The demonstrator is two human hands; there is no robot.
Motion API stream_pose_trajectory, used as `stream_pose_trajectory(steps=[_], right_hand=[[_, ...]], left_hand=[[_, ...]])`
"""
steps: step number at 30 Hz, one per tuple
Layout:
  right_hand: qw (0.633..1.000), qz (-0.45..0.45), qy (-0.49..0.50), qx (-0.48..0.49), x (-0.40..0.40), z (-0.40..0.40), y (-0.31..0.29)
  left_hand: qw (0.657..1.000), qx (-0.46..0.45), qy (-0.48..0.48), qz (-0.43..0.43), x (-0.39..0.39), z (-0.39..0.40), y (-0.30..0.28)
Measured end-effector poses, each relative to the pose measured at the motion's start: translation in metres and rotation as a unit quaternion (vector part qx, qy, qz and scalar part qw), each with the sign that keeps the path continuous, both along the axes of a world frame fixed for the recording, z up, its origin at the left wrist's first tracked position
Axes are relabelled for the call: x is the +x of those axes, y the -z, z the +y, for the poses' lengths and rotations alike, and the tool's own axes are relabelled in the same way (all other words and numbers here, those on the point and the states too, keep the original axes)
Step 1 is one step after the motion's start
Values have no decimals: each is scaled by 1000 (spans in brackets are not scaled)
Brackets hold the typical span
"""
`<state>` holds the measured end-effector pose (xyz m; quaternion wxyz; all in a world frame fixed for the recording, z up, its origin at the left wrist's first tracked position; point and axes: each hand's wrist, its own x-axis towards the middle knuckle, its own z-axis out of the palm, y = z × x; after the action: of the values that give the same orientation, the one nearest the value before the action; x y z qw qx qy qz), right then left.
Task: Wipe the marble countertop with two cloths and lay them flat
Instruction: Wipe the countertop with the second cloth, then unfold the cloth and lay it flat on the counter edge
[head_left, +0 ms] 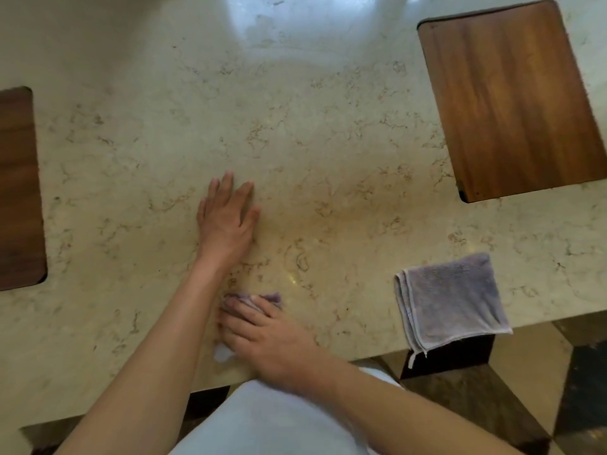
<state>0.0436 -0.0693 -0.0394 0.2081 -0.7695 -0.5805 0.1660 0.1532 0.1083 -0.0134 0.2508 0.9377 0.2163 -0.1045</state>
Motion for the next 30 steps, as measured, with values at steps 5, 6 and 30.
stream_pose_trajectory(steps=[5,6,30], right_hand=[[962,-57,252,-87,110,-55,1],[938,-51,326,-106,130,-66,-2],[858,109,460,-200,102,-90,-70]], left_hand=[[998,36,41,24,-9,0,-2],[998,46,47,26,-12,-2,-3],[975,-109,-162,105,-81,-141,-44]])
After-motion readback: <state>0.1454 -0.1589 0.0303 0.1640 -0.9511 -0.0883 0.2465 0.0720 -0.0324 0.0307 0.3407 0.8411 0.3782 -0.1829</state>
